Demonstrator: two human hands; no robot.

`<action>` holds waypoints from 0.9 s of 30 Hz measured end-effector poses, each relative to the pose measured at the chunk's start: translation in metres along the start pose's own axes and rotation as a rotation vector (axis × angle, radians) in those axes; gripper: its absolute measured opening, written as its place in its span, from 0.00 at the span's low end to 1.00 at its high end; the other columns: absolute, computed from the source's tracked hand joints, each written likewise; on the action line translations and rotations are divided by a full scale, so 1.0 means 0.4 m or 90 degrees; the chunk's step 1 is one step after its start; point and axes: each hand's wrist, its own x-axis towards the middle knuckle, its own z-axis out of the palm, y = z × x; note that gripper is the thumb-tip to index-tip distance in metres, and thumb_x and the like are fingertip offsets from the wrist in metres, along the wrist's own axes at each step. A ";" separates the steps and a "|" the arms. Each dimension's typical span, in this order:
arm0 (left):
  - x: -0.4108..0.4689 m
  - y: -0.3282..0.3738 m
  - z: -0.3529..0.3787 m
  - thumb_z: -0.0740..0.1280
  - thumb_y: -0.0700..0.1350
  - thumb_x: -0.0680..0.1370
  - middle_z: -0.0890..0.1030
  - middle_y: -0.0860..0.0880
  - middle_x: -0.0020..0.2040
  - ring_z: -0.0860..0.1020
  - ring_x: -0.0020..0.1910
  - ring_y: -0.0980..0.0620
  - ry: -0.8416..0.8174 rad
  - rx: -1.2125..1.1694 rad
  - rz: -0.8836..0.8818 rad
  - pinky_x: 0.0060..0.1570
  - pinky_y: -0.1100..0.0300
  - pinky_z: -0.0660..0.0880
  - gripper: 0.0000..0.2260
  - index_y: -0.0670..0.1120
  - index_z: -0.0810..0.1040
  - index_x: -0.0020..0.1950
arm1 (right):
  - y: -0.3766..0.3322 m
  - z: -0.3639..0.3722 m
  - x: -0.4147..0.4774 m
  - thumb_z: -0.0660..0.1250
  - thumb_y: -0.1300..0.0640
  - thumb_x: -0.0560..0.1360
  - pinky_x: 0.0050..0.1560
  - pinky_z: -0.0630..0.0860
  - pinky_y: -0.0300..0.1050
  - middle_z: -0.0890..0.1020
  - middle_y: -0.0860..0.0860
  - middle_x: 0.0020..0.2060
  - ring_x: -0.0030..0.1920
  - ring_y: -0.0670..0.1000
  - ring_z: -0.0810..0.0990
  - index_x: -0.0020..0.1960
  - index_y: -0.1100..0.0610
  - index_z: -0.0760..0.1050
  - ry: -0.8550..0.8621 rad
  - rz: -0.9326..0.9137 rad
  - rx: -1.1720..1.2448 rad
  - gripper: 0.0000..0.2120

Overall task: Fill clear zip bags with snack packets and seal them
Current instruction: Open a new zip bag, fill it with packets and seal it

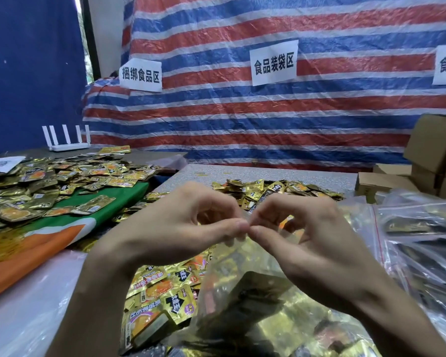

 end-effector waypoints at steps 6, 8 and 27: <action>0.005 -0.013 0.002 0.69 0.43 0.76 0.78 0.49 0.27 0.77 0.27 0.53 0.030 0.000 0.092 0.29 0.57 0.71 0.10 0.43 0.83 0.35 | -0.006 -0.003 0.003 0.69 0.49 0.72 0.41 0.75 0.35 0.83 0.38 0.35 0.41 0.44 0.82 0.40 0.48 0.83 -0.034 -0.037 0.017 0.05; 0.009 -0.026 0.003 0.70 0.42 0.75 0.77 0.48 0.25 0.75 0.25 0.52 0.049 -0.013 0.114 0.26 0.57 0.70 0.10 0.42 0.83 0.33 | 0.002 -0.010 0.007 0.72 0.49 0.73 0.40 0.74 0.35 0.83 0.40 0.35 0.40 0.44 0.82 0.39 0.48 0.83 -0.046 -0.033 0.031 0.06; 0.037 -0.139 0.012 0.67 0.50 0.73 0.76 0.44 0.26 0.73 0.27 0.44 0.260 0.120 0.039 0.29 0.53 0.69 0.15 0.43 0.81 0.31 | 0.049 -0.075 0.012 0.71 0.45 0.72 0.38 0.77 0.42 0.84 0.46 0.35 0.37 0.44 0.80 0.40 0.48 0.83 -0.140 0.132 -0.064 0.08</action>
